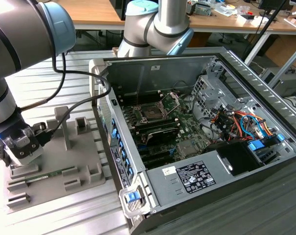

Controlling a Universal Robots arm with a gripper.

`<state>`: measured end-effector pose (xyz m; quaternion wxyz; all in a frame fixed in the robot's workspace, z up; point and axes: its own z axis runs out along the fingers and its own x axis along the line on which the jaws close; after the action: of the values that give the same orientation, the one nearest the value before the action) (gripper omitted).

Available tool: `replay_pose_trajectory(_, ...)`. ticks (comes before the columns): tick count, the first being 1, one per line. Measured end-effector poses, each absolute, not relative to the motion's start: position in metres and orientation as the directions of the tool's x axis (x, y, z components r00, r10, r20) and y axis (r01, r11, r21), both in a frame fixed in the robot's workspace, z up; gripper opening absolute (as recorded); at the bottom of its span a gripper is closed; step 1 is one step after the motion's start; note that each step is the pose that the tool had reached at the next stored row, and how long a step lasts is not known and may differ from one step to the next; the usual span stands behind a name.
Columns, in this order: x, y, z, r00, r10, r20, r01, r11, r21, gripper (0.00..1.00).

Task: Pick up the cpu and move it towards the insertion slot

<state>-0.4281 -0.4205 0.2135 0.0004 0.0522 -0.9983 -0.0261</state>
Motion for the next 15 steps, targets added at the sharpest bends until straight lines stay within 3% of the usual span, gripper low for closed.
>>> replay_pose_trajectory(15, -0.428, -0.421, 0.226, -0.995, -0.104, -0.002, -0.104, 0.993, 0.052, 0.55)
